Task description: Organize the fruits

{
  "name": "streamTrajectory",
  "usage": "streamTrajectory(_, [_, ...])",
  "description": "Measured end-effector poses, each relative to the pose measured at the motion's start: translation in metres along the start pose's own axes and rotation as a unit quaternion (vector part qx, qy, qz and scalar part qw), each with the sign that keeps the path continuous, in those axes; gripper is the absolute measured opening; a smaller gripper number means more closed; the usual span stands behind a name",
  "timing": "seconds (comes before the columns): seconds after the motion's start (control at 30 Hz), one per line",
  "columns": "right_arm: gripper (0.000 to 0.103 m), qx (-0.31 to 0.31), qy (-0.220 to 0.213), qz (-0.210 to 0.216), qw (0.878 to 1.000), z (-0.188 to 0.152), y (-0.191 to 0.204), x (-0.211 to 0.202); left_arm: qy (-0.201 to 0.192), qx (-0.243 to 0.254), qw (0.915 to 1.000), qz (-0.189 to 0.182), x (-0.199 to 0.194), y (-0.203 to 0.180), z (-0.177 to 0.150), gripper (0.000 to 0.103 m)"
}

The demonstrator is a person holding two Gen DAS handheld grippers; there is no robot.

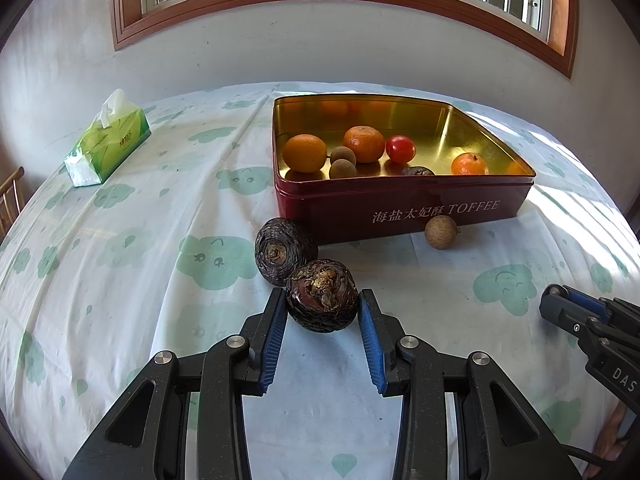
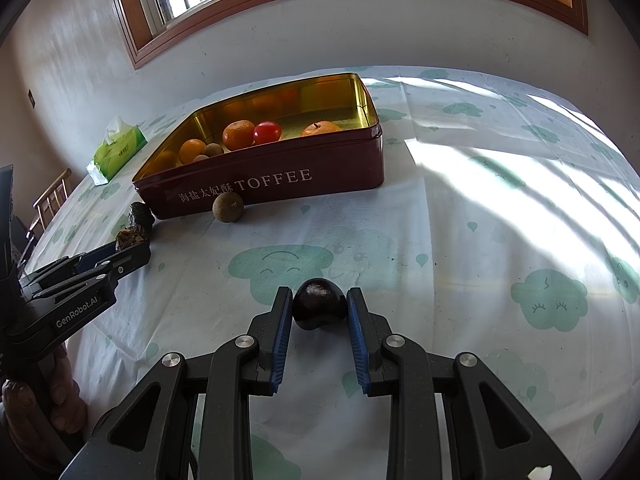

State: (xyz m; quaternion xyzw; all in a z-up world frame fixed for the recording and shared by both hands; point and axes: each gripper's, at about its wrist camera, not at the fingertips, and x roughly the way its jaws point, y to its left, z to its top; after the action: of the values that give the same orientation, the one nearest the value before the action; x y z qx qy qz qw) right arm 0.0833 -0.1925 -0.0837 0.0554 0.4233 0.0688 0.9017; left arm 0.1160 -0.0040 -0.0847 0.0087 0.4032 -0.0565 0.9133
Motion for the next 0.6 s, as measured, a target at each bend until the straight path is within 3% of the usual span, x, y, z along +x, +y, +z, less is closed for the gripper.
streamTrajectory(0.6, [0.026,0.0,0.0,0.0,1.0,0.0,-0.0001,0.0,-0.001,-0.001,1.0,0.001,-0.0005,0.0021,-0.0002,0.037])
